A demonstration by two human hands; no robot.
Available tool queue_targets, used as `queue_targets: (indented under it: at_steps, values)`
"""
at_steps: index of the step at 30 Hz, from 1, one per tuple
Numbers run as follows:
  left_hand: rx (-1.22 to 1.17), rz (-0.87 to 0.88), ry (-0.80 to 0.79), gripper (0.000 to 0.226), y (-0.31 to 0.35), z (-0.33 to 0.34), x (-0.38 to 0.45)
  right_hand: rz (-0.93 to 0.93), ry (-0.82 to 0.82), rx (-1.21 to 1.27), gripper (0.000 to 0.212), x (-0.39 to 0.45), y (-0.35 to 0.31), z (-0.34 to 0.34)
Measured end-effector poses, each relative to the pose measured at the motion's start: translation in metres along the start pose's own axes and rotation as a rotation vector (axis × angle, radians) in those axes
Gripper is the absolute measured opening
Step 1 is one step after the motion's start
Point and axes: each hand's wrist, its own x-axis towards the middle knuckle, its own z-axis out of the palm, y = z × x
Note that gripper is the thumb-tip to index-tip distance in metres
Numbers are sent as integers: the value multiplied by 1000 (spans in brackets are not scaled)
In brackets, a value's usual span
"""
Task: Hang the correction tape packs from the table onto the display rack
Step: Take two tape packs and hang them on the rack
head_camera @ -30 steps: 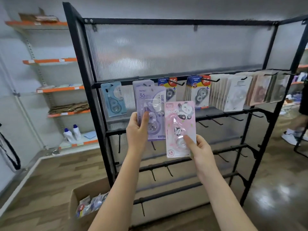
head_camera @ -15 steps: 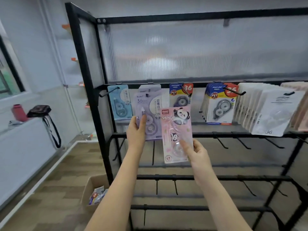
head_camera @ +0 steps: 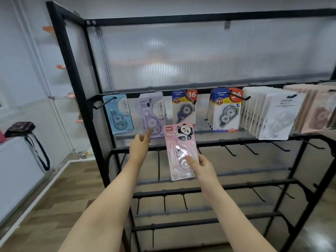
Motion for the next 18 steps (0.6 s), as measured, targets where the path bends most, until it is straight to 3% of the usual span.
queue_targets:
  at_steps: [5,9,15,18]
  values:
    - [152,33,-142,36,-26,8,-30,13,122,47,11,-18,11,-12]
    - [352,205,-245,35,-20,12,-52,31,221,68,6,-33,27,-21]
    - [594,461,-430,24,-14,47,-85,128,392,21,20,-60,66,-48]
    - [702,519,-488,29,-23,66,-100,155,406,7,11,-69,82,-60]
